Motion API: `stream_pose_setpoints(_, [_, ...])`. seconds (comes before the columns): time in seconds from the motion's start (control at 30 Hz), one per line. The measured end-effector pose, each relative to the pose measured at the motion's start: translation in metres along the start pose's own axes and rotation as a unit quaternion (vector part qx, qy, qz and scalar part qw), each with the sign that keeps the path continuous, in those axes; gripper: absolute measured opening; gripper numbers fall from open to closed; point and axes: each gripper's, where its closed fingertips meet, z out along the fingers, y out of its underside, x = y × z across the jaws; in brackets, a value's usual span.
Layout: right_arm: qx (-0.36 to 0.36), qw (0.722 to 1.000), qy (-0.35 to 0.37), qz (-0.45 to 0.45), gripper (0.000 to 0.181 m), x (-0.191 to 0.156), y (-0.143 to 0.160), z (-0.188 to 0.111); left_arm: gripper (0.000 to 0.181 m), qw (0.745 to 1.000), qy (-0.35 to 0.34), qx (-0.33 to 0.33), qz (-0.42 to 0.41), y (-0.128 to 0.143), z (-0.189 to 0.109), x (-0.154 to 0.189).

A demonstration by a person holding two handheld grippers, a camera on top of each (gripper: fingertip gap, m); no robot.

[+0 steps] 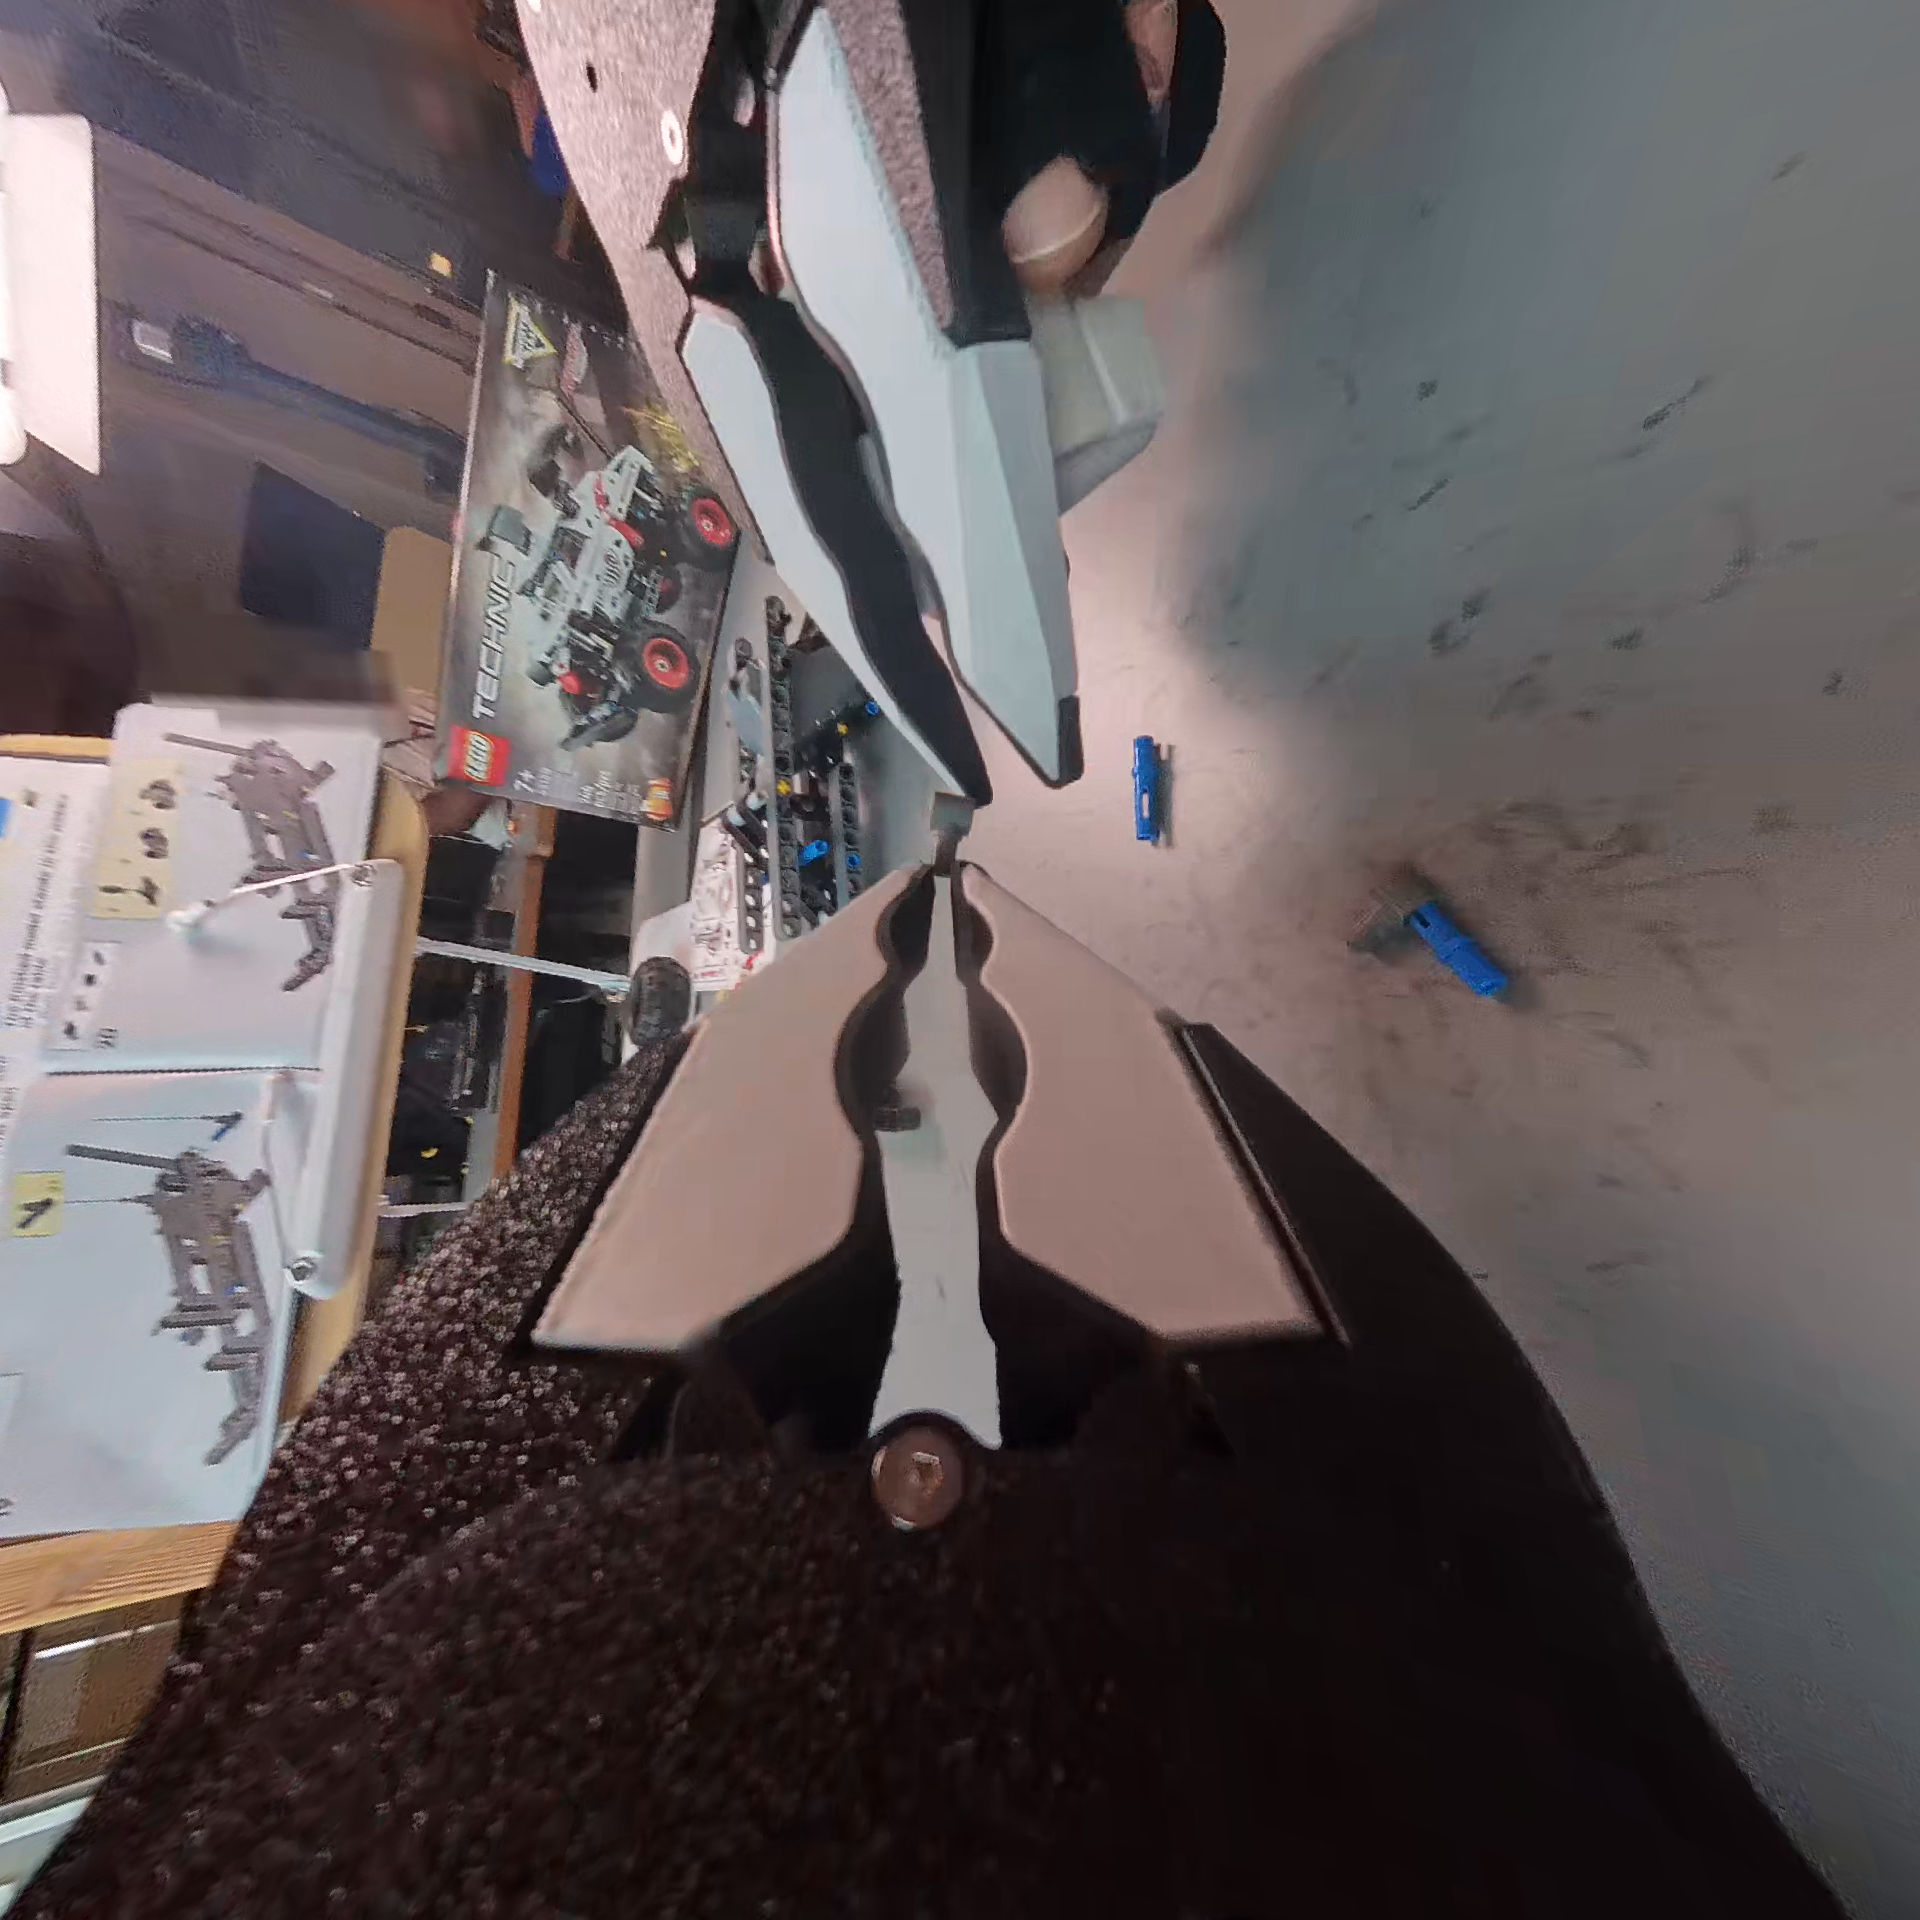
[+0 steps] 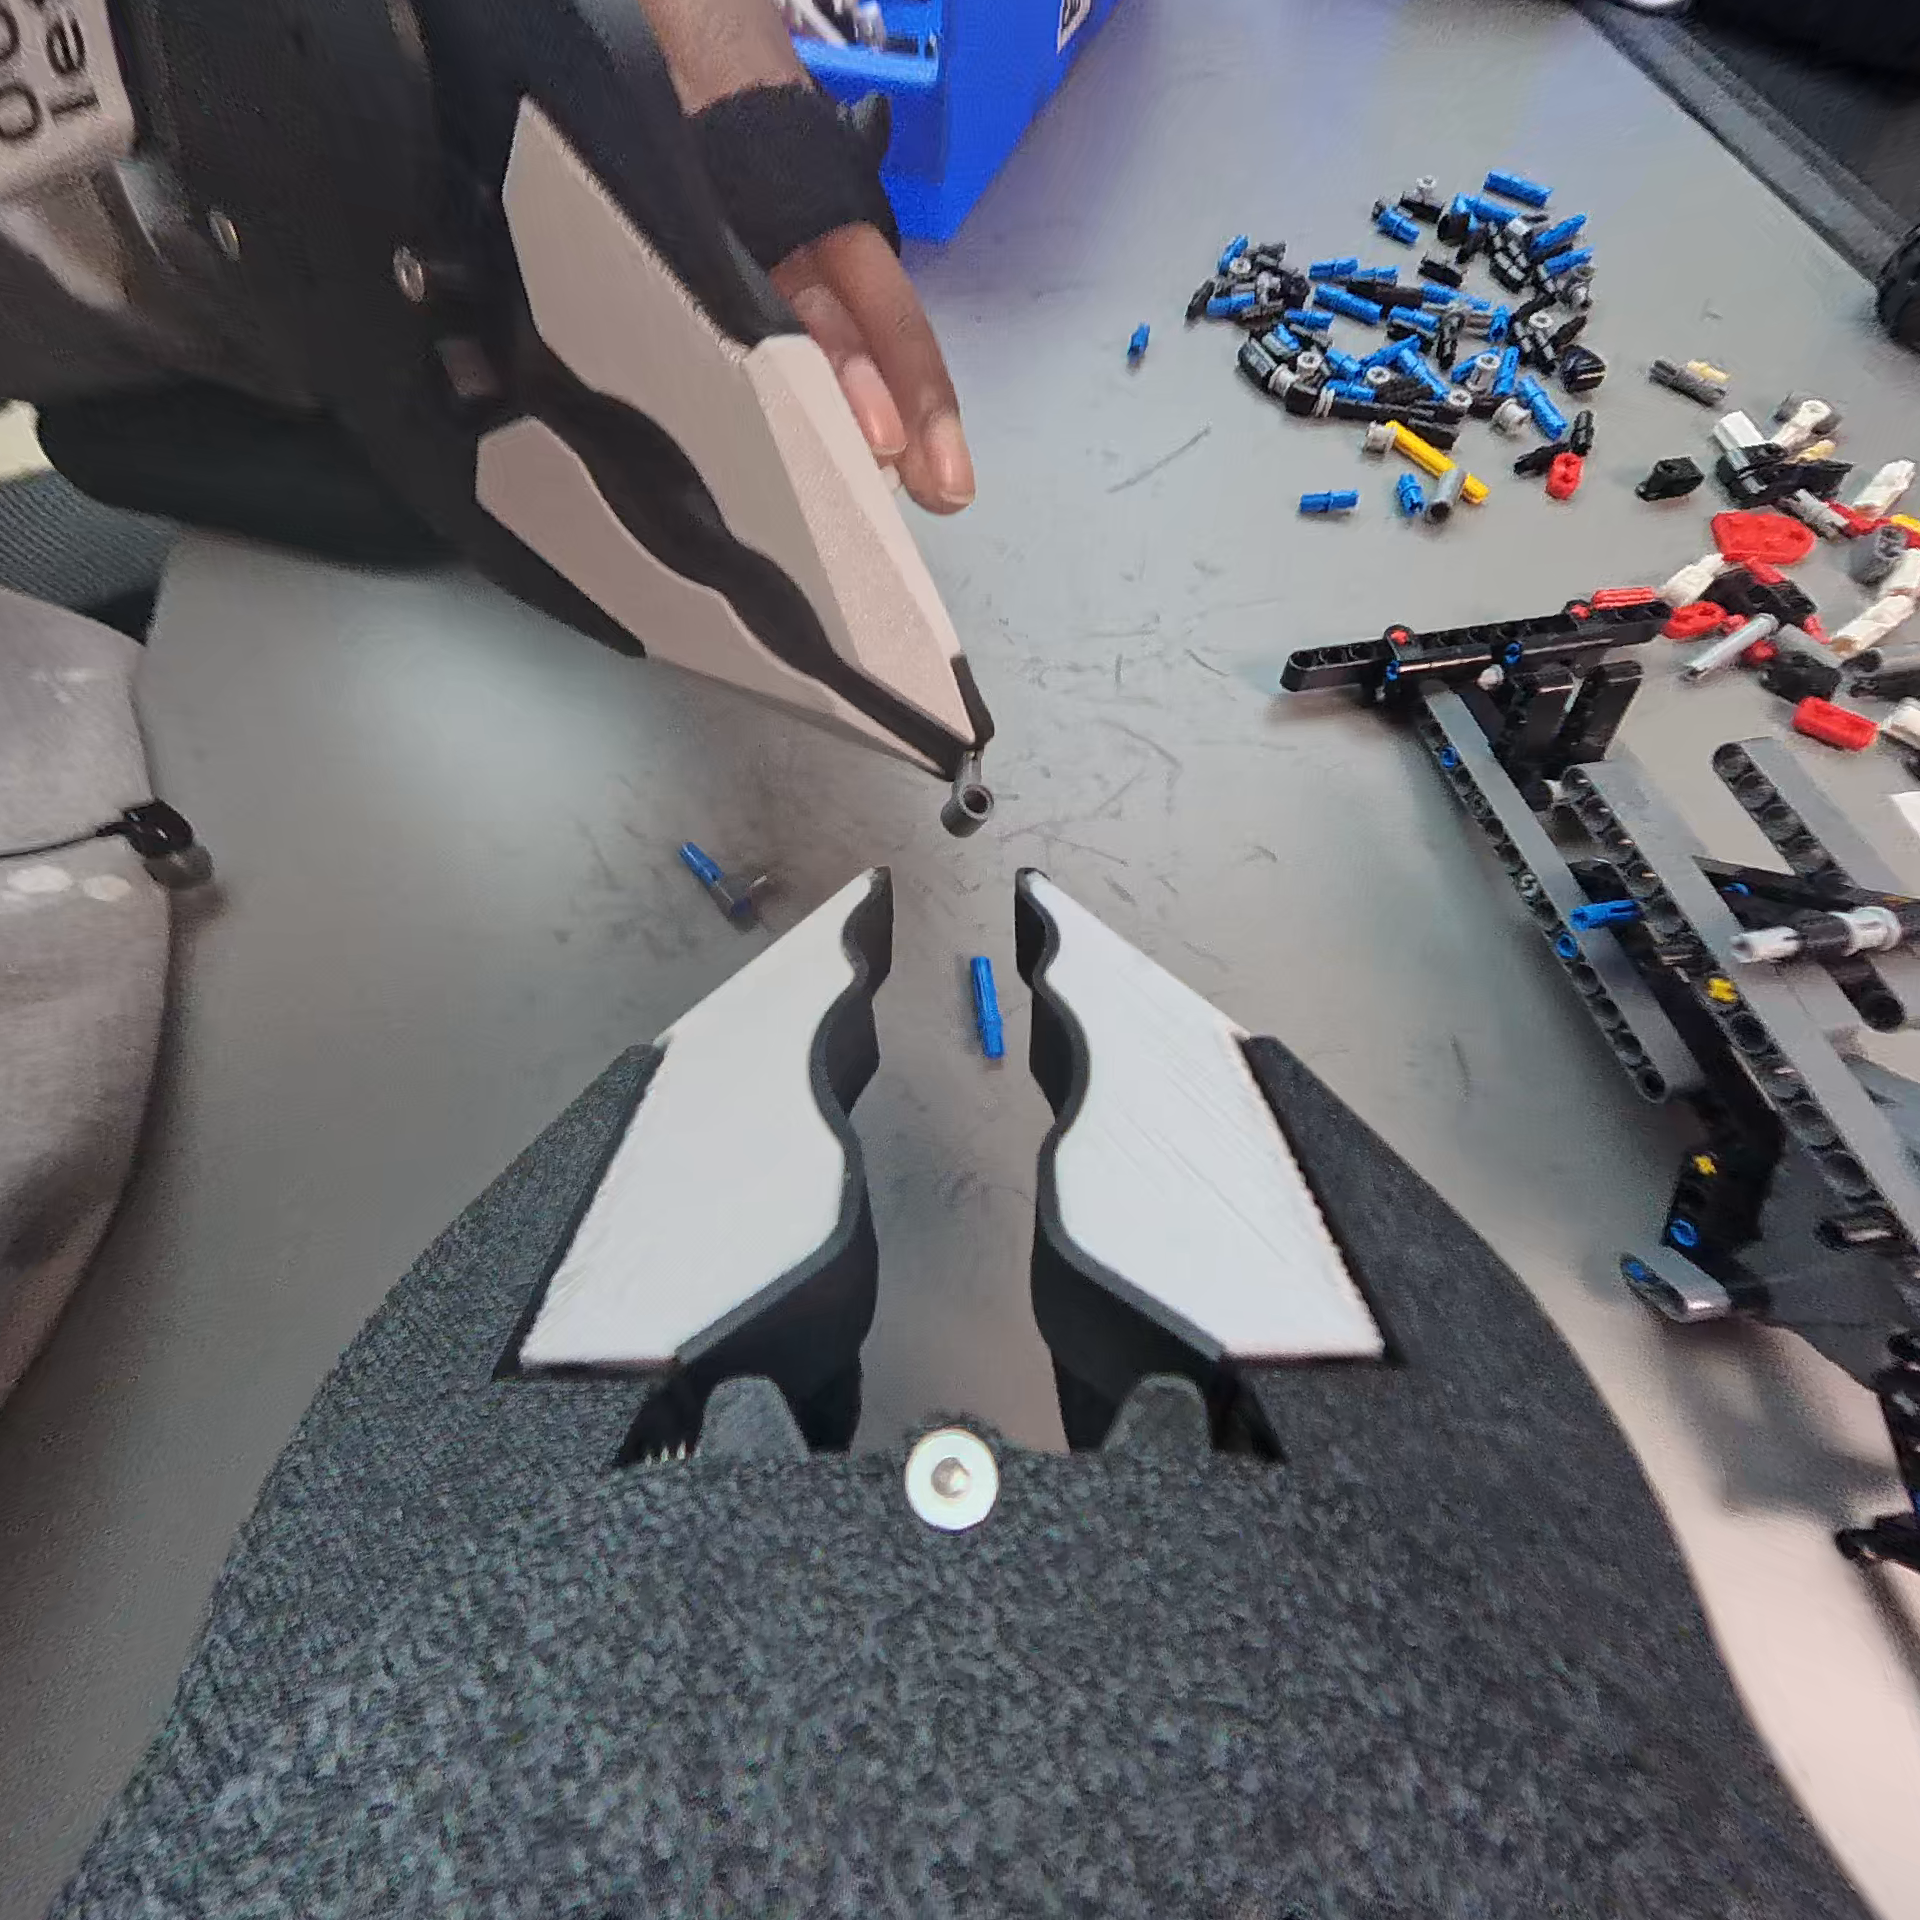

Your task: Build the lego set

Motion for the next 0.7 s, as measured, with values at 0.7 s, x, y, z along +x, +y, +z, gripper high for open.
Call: stream_pose_setpoints(0.7, [0.019, 0.991, -0.014, -0.134, 0.007, -0.022, 0.0, 0.015, 0.007, 0.942, 0.219, 0.037, -0.253, -0.002, -0.007, 0.037])
